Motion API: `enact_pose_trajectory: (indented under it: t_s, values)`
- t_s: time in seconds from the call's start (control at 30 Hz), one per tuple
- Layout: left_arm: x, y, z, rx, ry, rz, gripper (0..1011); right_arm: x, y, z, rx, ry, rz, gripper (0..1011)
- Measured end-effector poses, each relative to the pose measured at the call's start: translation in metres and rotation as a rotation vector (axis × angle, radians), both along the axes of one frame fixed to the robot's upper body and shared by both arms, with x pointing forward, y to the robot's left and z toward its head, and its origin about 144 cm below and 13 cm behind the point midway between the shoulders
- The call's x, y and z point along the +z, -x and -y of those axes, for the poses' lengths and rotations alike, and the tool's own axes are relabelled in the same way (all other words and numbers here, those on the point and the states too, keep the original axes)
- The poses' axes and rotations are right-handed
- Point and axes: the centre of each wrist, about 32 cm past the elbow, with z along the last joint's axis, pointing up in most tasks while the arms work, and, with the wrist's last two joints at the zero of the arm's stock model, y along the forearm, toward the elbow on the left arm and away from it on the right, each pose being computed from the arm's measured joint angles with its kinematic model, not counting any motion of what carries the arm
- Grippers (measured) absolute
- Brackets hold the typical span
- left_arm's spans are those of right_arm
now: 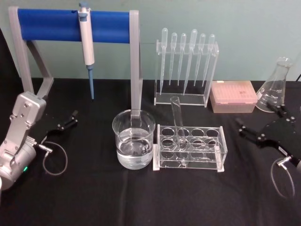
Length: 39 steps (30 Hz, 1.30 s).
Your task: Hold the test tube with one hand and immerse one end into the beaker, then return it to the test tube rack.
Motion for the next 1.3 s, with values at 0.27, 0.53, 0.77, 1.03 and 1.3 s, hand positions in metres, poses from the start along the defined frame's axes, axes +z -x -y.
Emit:
enact_pose_trajectory:
  t_s: [0.27,0.53,0.77,1.03,1.3]
  values:
    - [0.000,0.000,0.000,0.000,0.000,0.000,1000,0.020,0.002,-0.018,0.222,-0.053,-0.098,1003]
    - [0.000,0.000,0.000,0.000,0.000,0.000,1000,0.021,-0.024,-0.045,0.322,-0.099,-0.172,1002]
    - [0.000,0.000,0.000,0.000,0.000,0.000,1000,0.019,-0.045,-0.067,0.348,-0.105,-0.218,1002]
    - [0.000,0.000,0.000,0.000,0.000,0.000,1000,0.016,-0.058,-0.080,0.350,-0.104,-0.245,985]
    - [0.000,0.000,0.000,0.000,0.000,0.000,1000,0.017,-0.063,-0.085,0.355,-0.100,-0.259,812]
